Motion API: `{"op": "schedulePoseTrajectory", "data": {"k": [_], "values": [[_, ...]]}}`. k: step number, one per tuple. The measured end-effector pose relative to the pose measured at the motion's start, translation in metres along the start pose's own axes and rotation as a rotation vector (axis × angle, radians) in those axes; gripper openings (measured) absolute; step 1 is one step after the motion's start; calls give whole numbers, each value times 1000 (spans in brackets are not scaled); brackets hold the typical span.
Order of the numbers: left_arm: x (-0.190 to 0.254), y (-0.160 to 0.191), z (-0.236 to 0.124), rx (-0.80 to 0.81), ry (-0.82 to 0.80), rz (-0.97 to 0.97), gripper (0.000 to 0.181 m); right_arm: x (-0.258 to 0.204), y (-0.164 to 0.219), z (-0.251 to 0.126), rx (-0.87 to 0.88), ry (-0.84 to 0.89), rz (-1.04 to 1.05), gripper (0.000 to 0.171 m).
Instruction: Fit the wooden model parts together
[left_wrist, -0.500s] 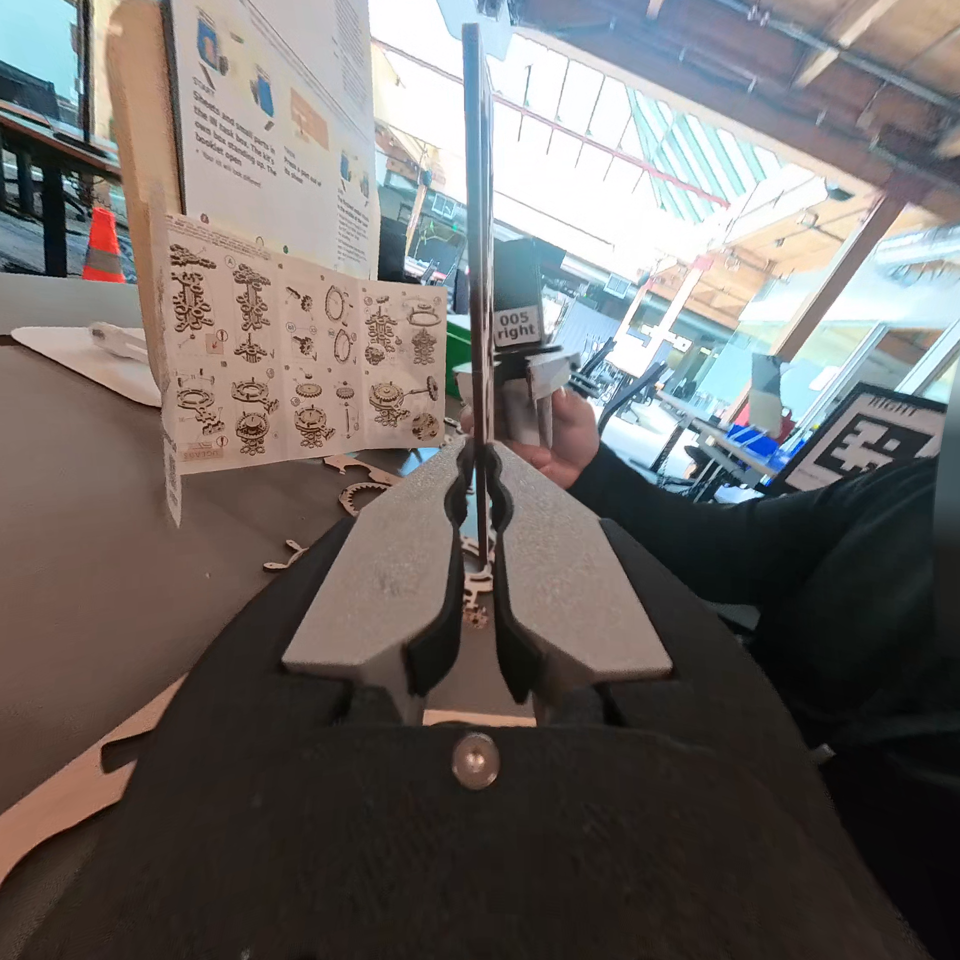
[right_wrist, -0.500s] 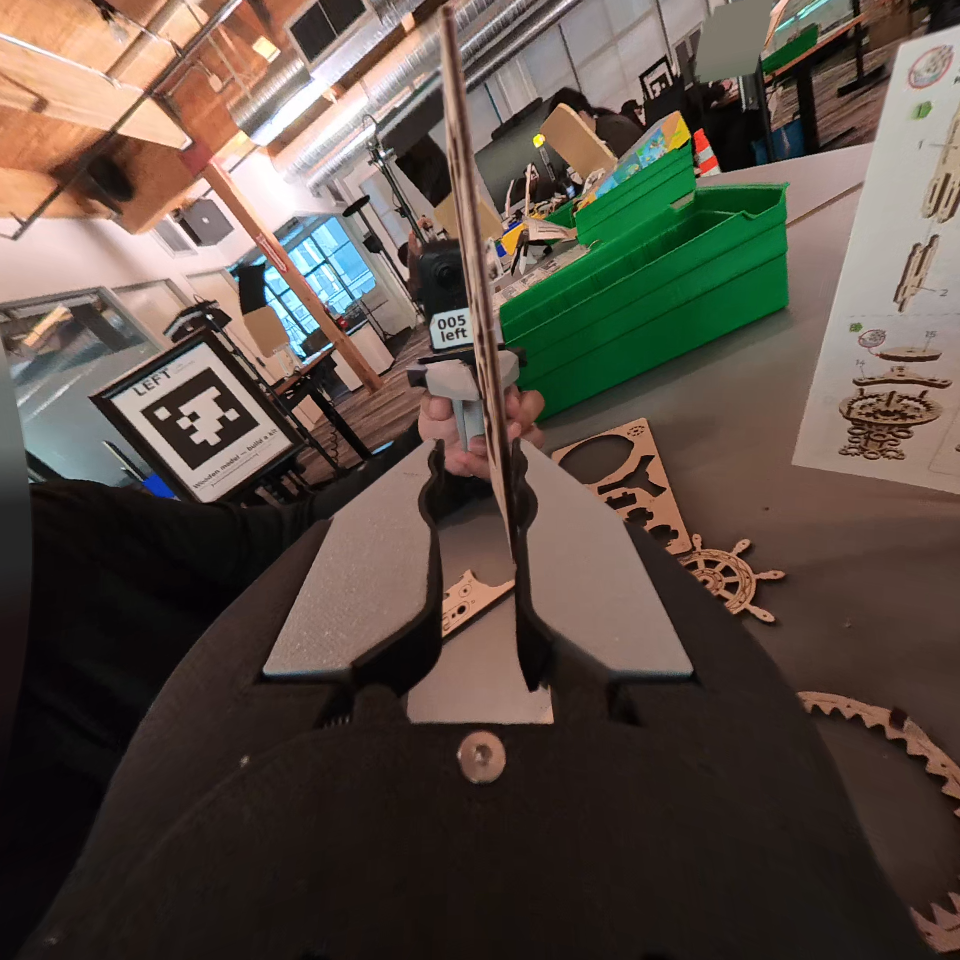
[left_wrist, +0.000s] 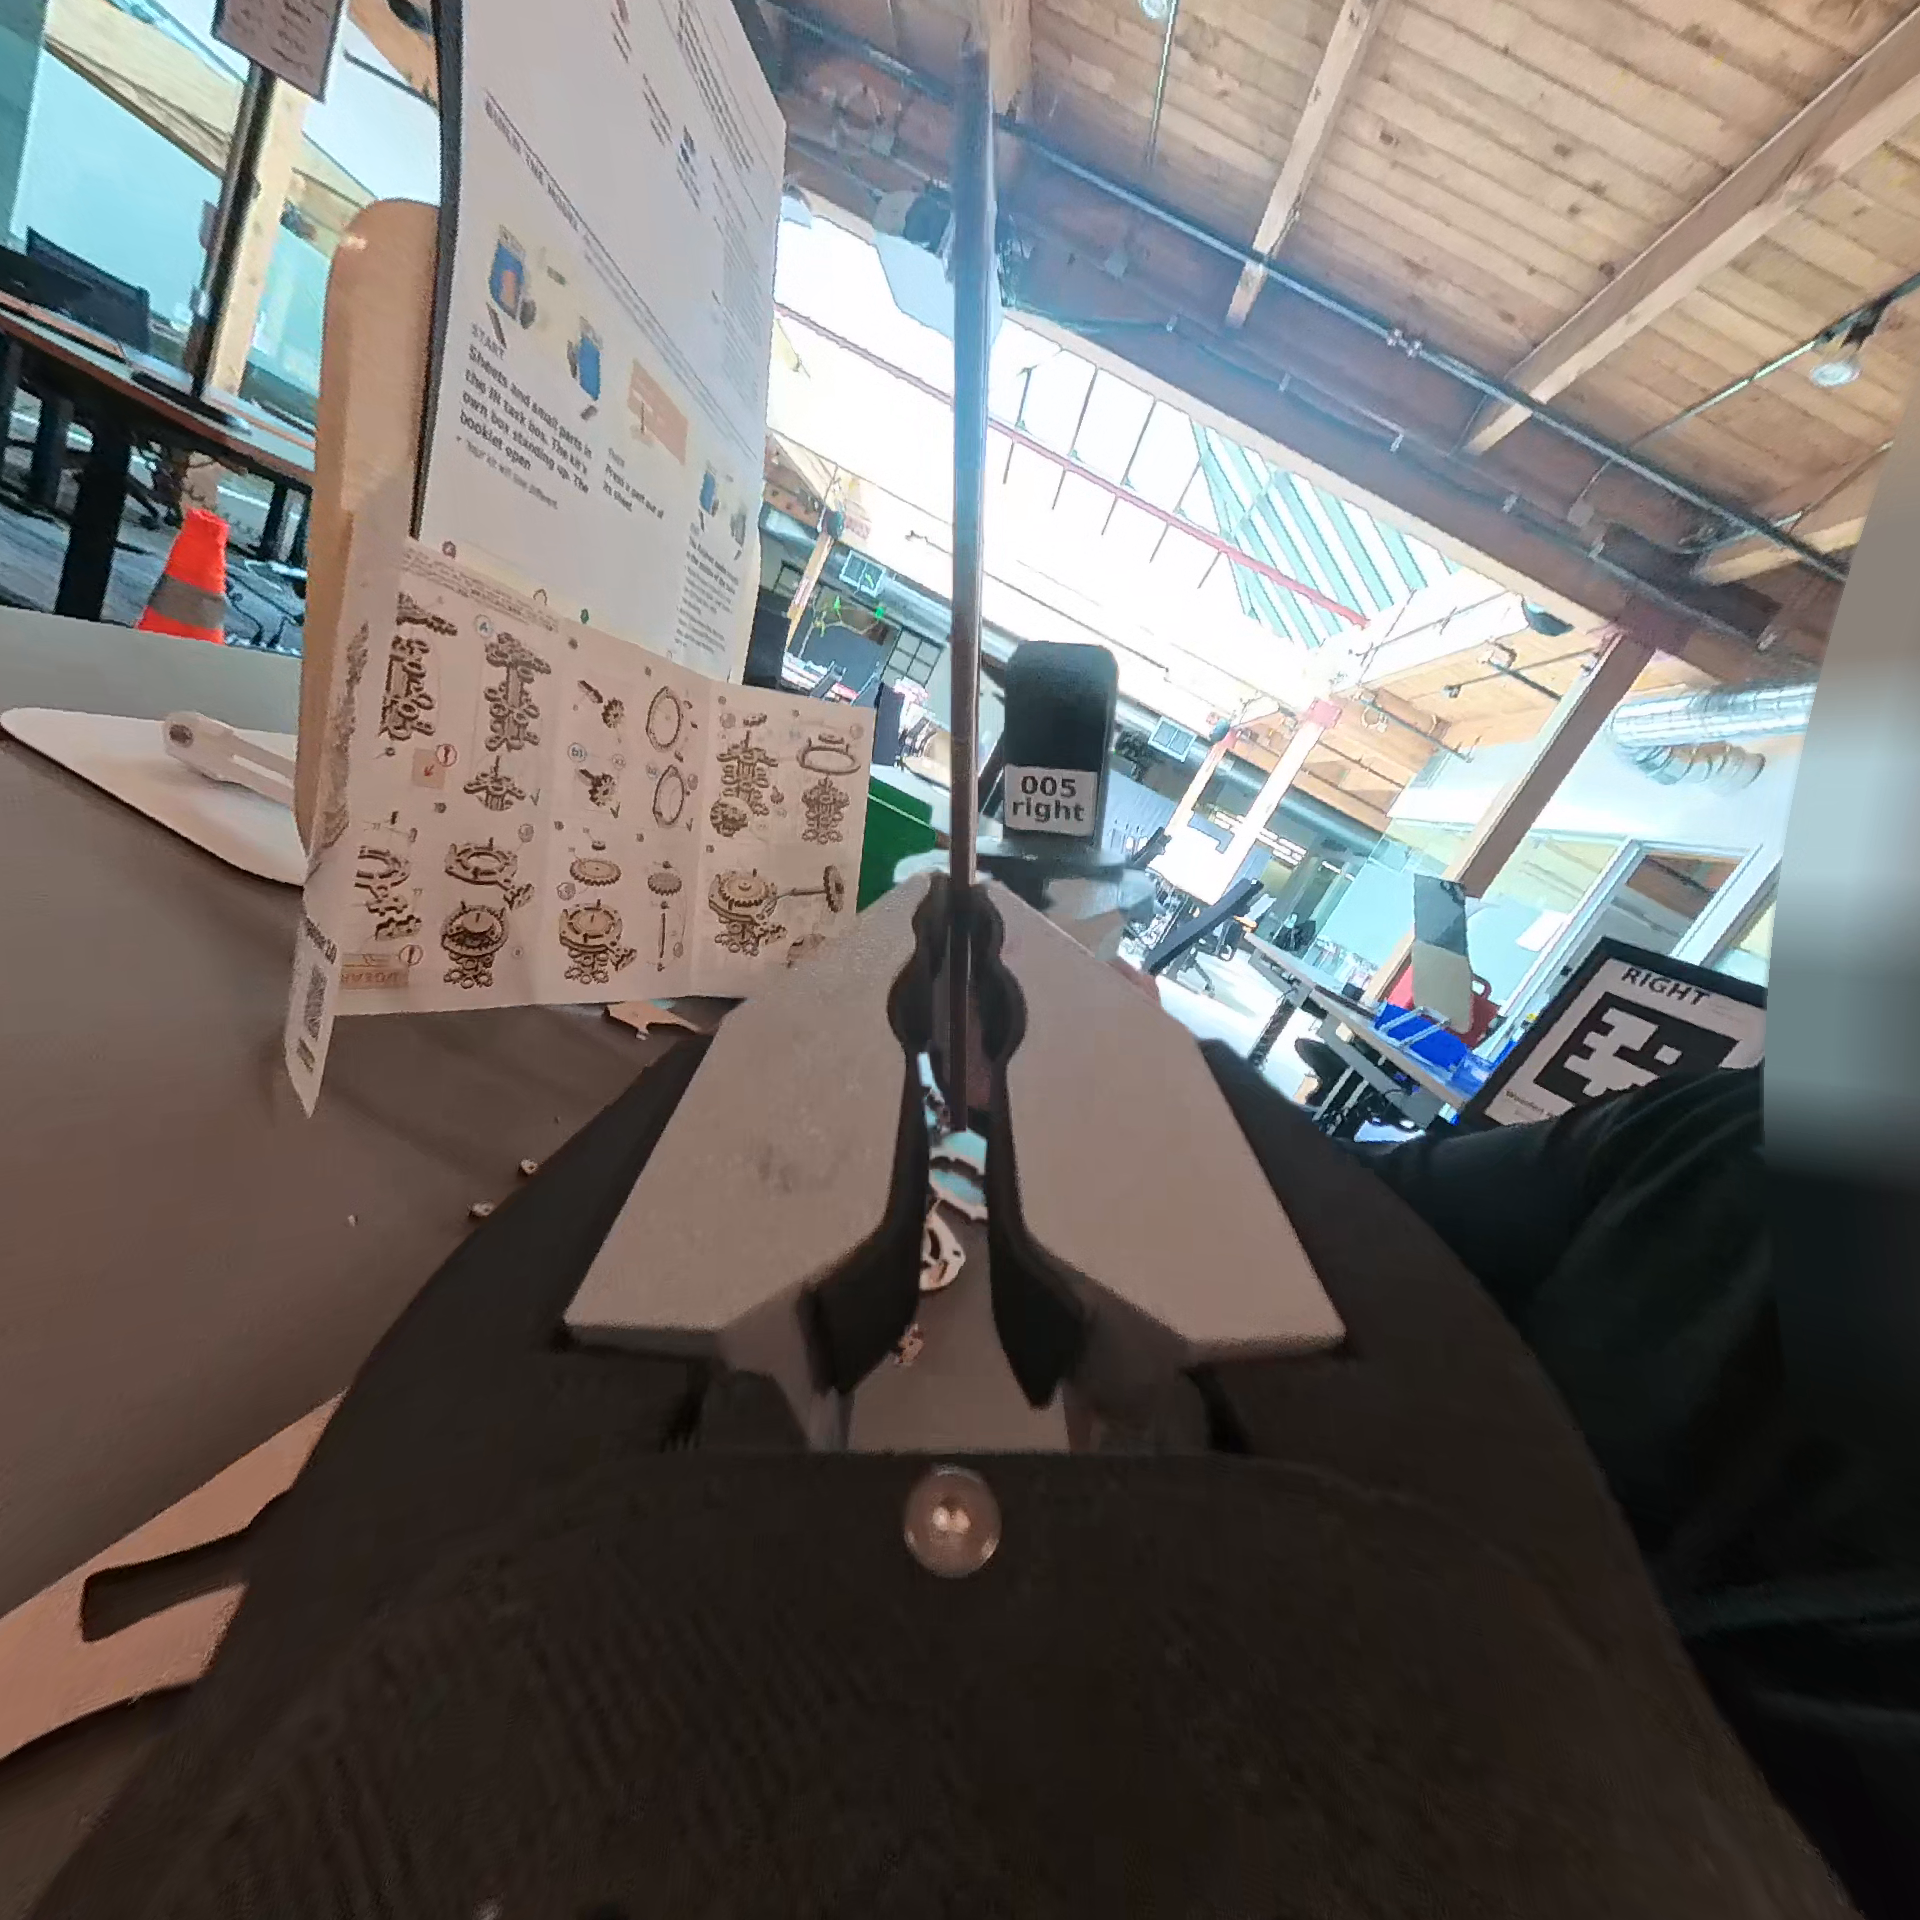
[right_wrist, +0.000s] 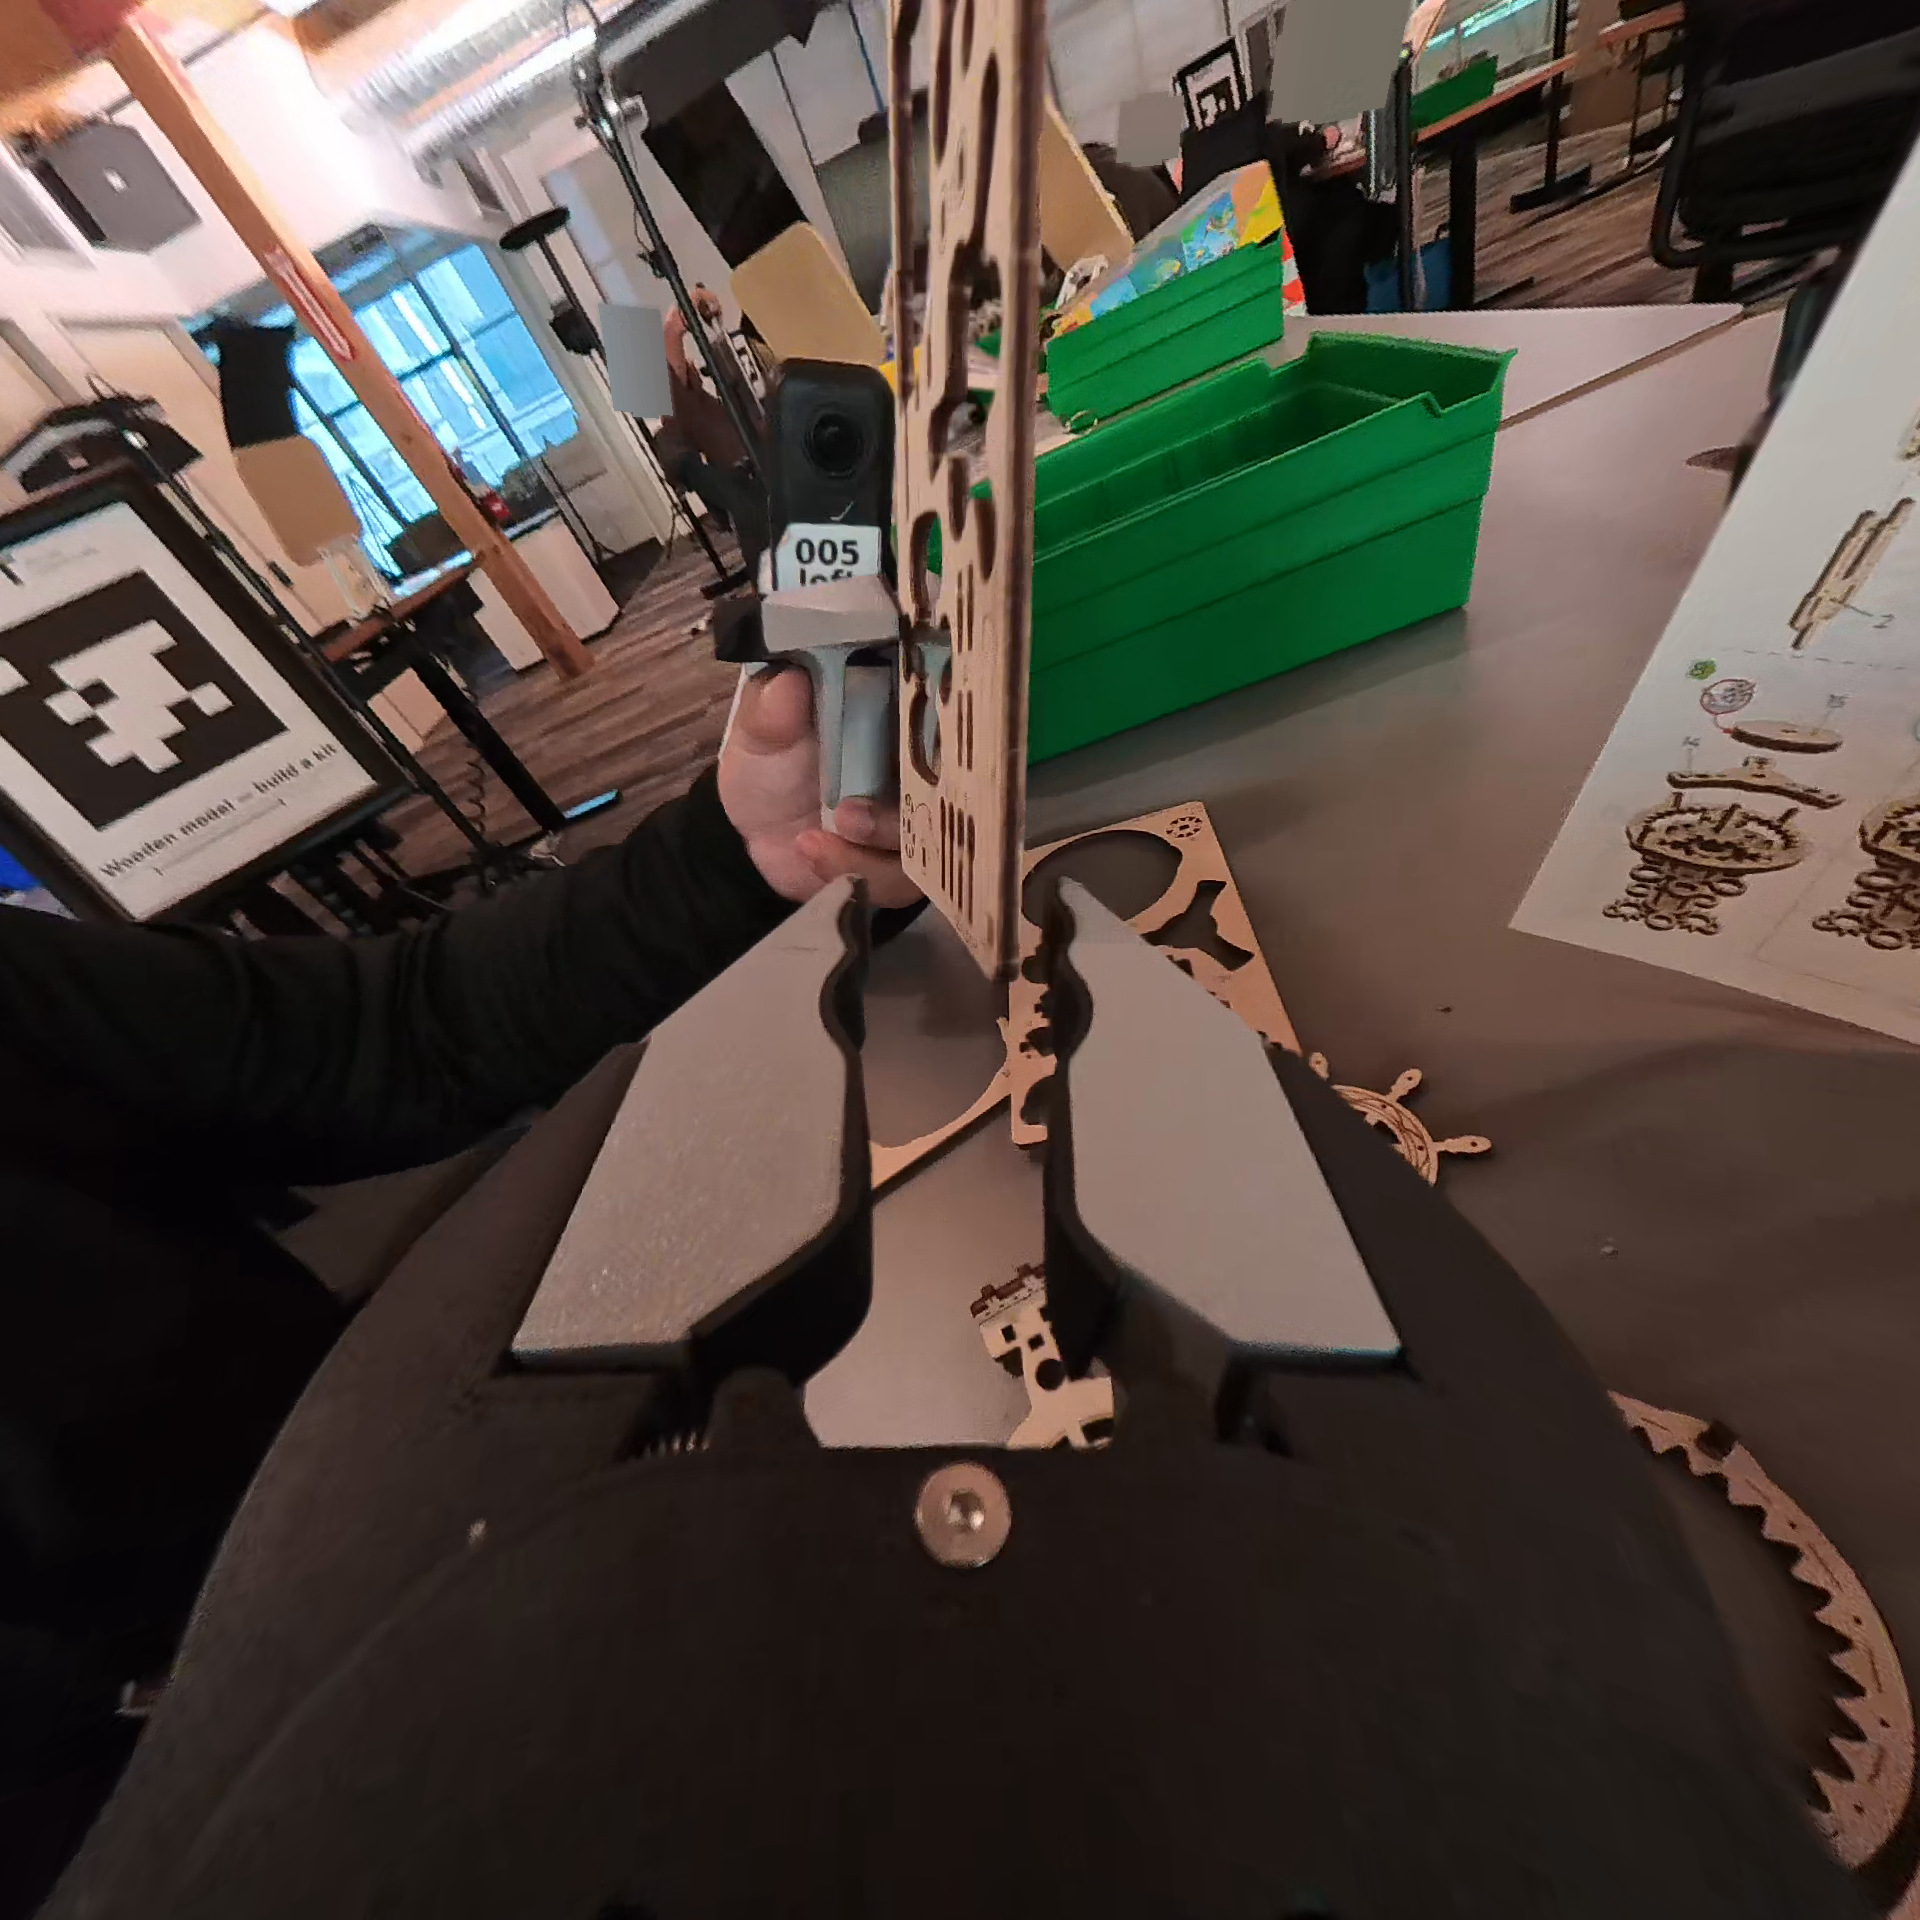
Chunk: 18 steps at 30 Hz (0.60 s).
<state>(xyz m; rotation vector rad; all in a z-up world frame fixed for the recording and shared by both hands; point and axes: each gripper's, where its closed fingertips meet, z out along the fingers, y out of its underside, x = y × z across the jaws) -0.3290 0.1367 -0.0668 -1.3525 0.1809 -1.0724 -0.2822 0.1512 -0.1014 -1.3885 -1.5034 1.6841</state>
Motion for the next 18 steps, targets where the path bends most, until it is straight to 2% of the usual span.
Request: {"op": "schedulePoseTrajectory", "data": {"k": [3,6,13,18], "values": [[2,-3,2,26,3,11,0,0,-1,2,8,25,-31,10],[1,-2,4,25,0,-7,1,-5,-9,-3,48,-11,-26,2],[6,9,9,-14,10,-21,1,-7,-20,-14,112,-83,55,0],[11,30,17,-121,15,18,7,-7,-20,-15,119,-100,81,0]]}}
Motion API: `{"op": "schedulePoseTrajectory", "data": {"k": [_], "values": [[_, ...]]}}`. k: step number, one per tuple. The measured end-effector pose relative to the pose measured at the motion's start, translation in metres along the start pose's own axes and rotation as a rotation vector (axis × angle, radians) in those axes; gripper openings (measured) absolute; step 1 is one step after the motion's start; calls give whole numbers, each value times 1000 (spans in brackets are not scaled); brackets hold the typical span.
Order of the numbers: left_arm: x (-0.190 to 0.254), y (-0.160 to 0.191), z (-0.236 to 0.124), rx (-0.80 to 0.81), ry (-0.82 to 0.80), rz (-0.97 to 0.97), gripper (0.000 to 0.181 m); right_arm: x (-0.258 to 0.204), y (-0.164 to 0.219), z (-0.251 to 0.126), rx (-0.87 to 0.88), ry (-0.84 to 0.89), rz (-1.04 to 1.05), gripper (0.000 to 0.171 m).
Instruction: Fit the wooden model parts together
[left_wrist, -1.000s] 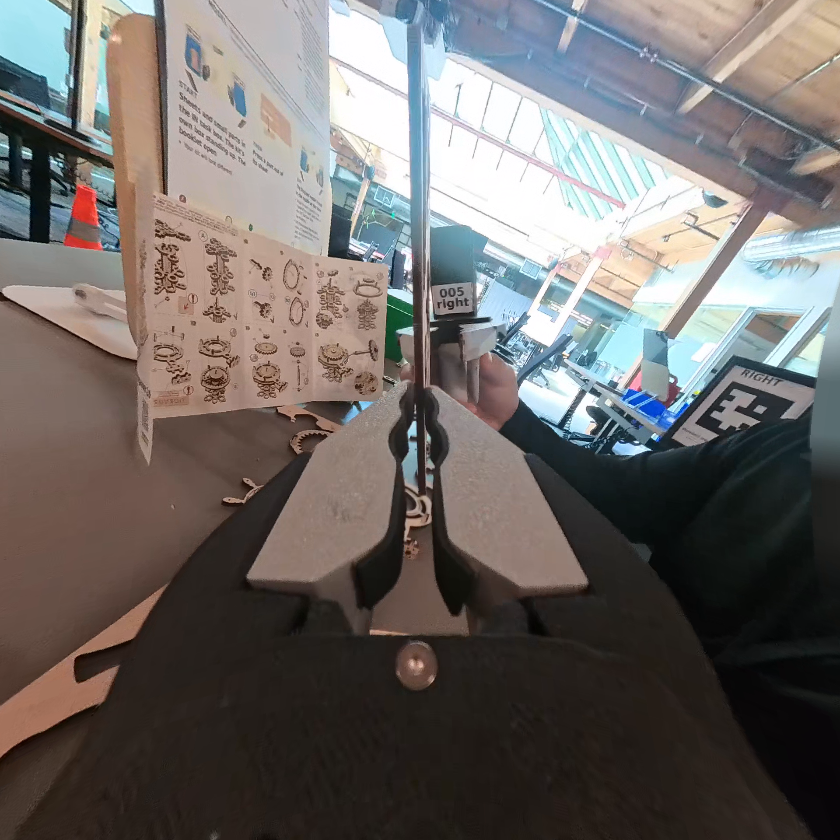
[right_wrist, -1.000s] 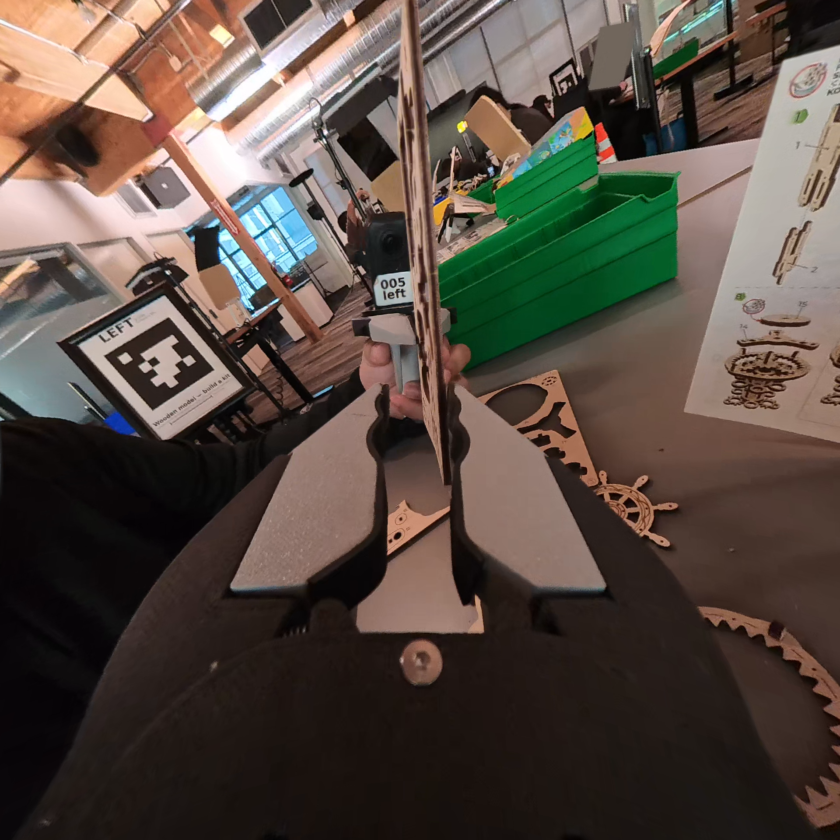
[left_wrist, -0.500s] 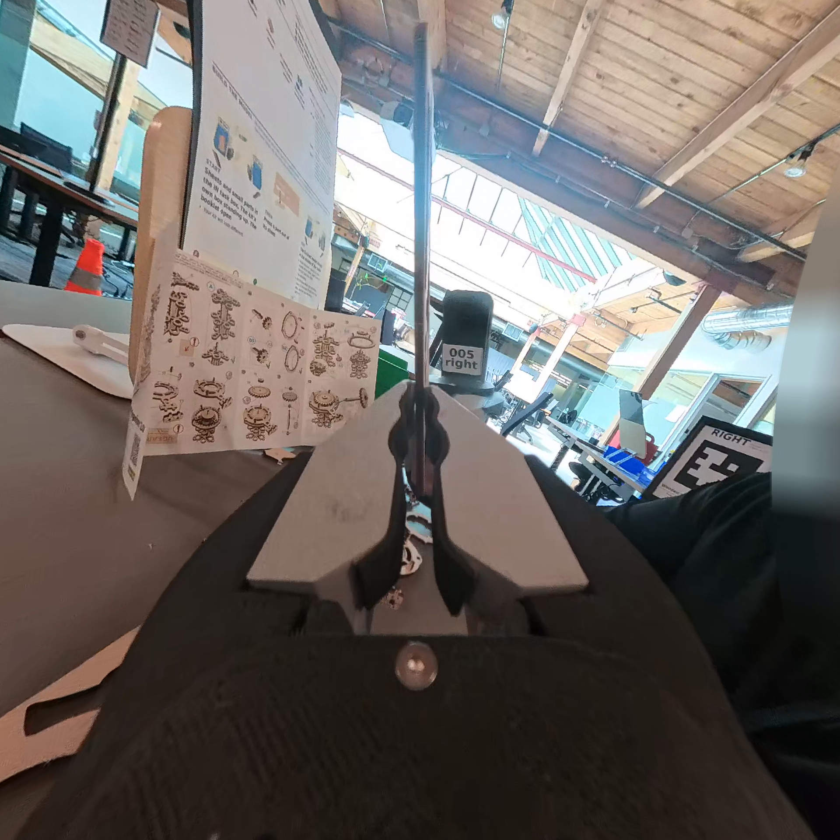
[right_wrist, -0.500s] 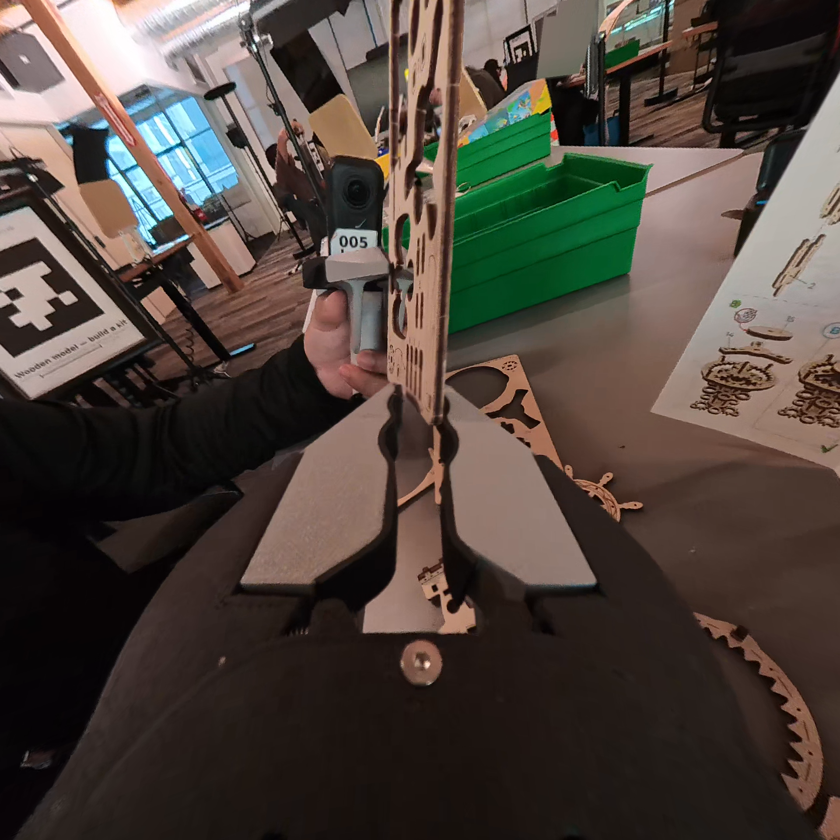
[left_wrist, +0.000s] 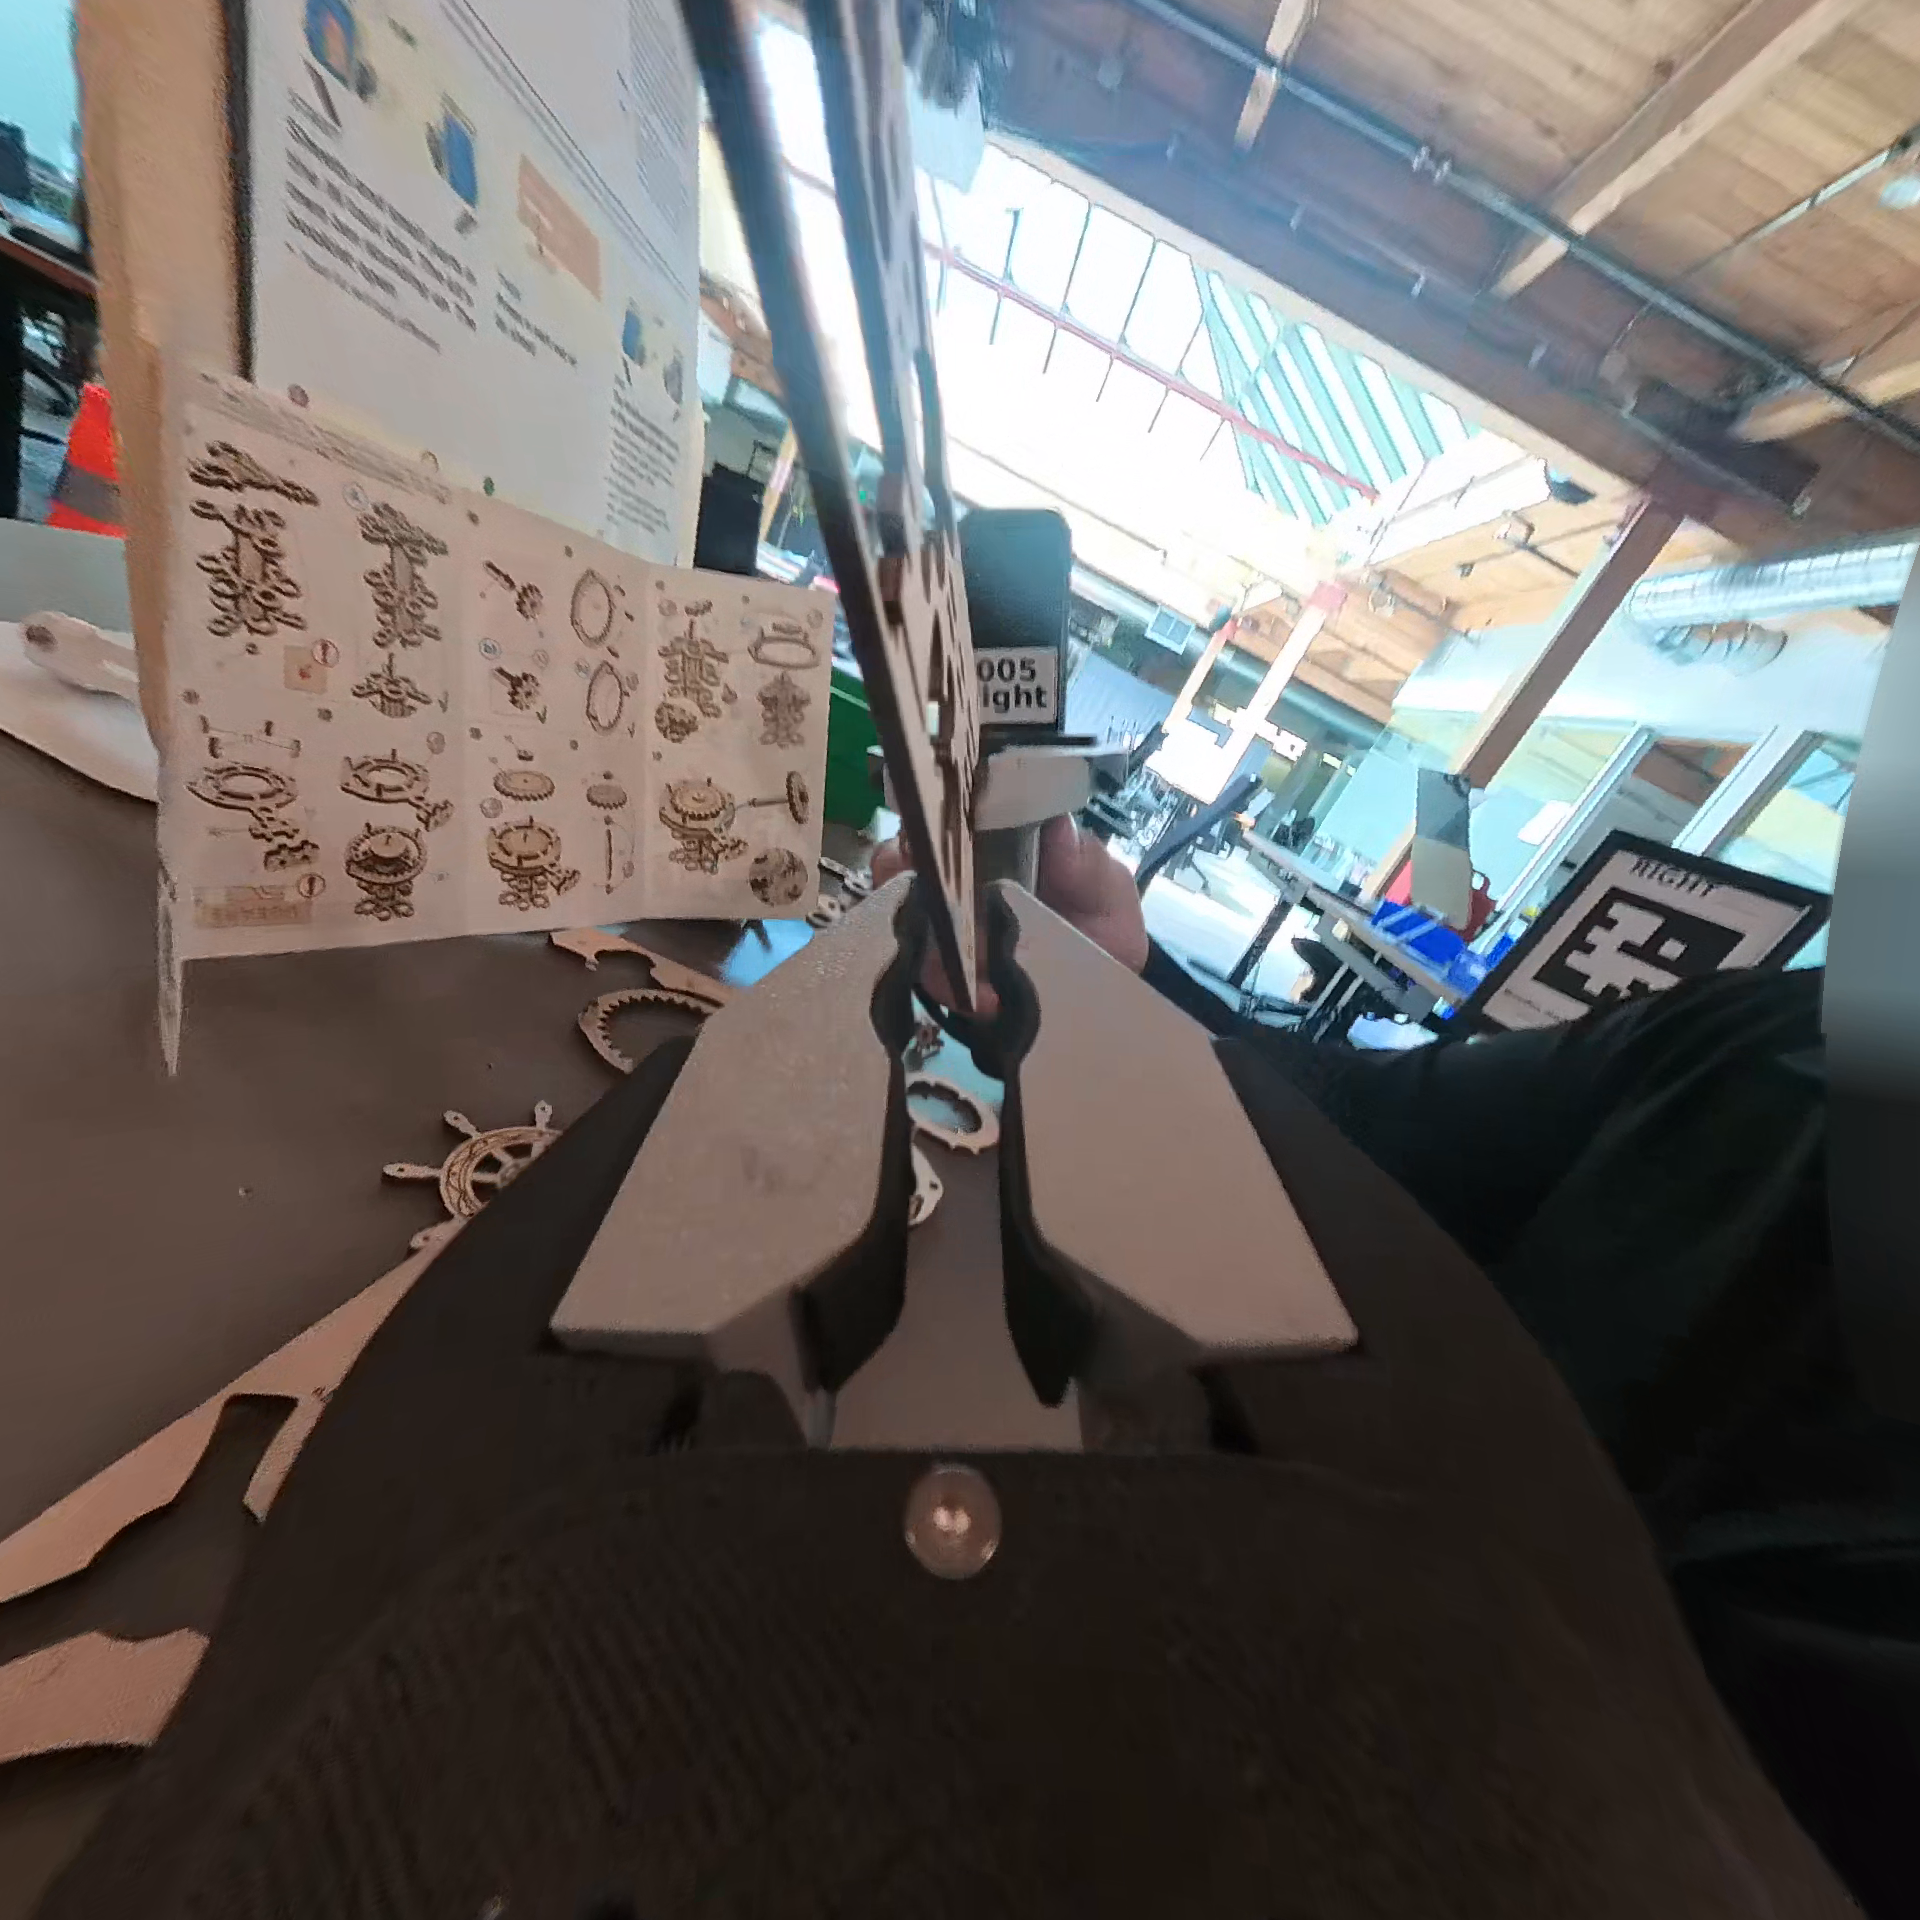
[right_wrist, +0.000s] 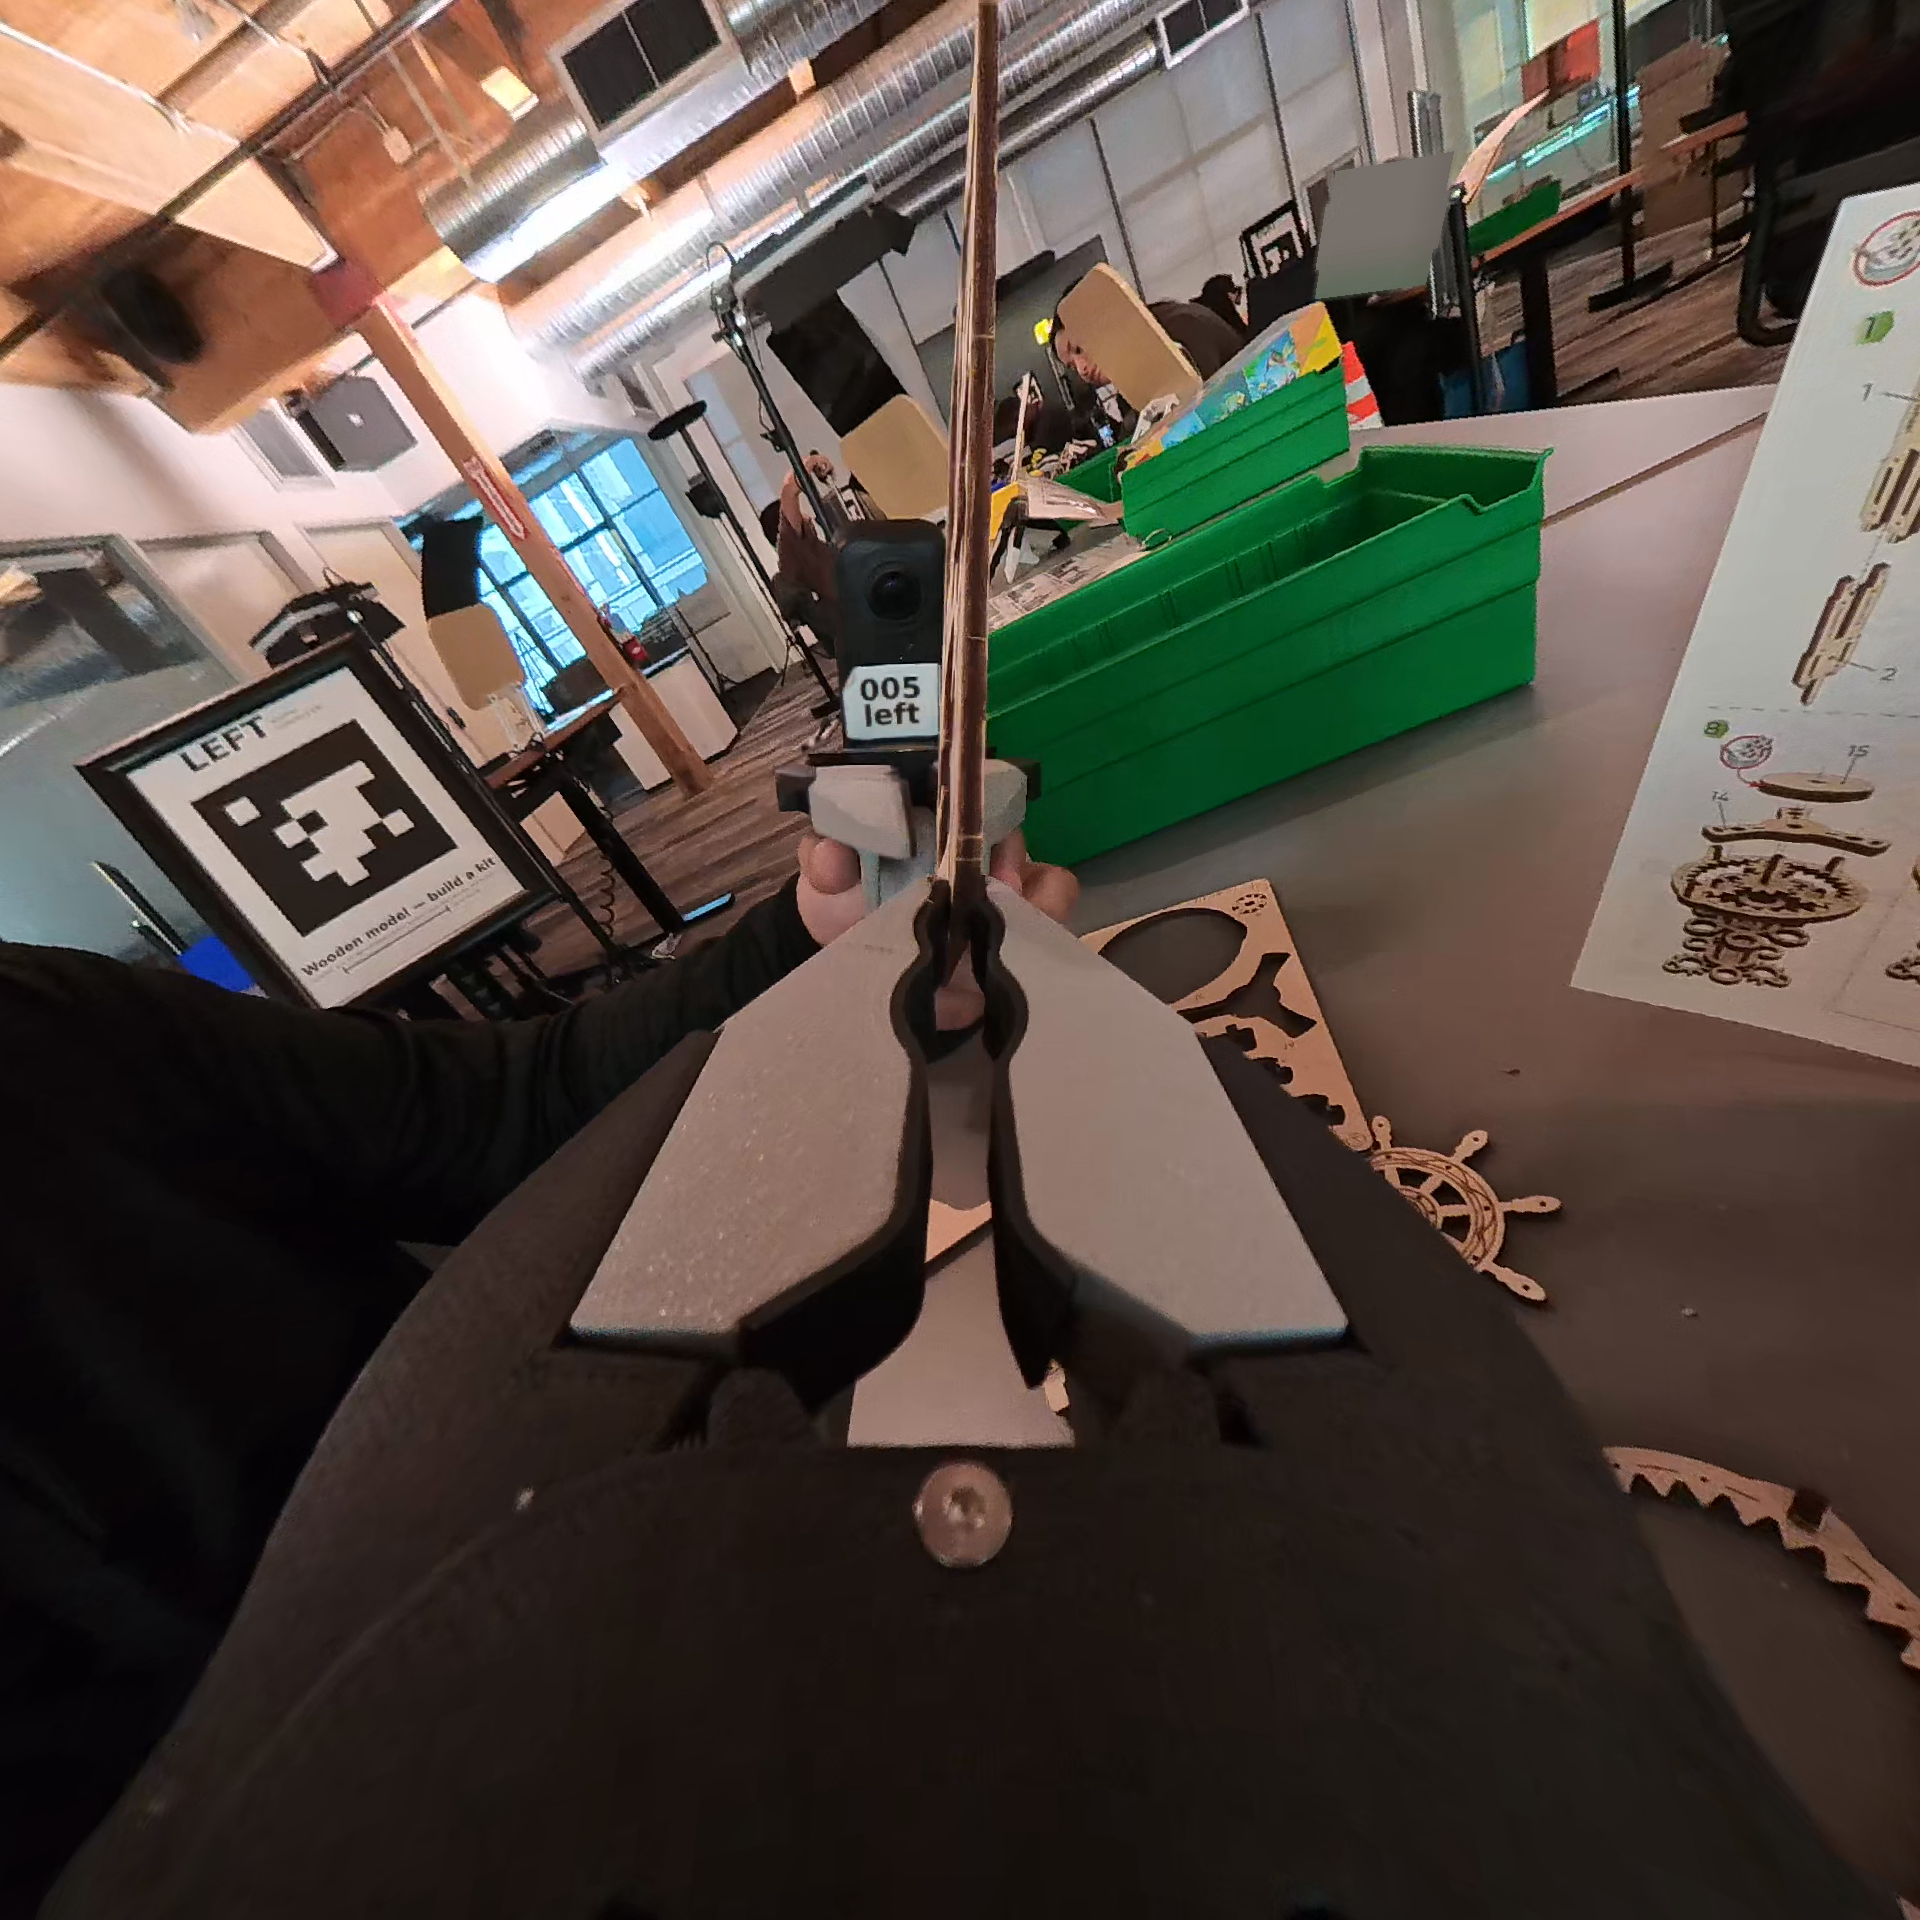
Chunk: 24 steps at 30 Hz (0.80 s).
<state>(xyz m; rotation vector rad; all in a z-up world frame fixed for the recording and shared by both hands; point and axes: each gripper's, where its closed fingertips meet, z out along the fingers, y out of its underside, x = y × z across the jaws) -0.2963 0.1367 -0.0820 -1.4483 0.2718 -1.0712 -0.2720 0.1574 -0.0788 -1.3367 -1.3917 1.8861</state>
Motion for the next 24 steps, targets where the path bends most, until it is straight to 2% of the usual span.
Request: {"op": "schedulePoseTrajectory", "data": {"k": [4,7,11,13,19,24], "values": [[1,4,2,-28,-13,70,0,1,2,1,-4,2,-2,1],[-7,6,1,-53,-57,81,0,13,8,2,-31,77,-29,4],[-16,-3,-2,-6,-112,63,0,18,18,8,-80,136,-88,26],[-18,-6,-3,17,-124,48,0,18,20,14,-84,143,-93,30],[-18,-9,0,56,-129,9,0,15,18,22,-46,126,-65,21],[-21,-6,6,76,-137,-35,0,25,15,20,-33,188,-82,8]]}}
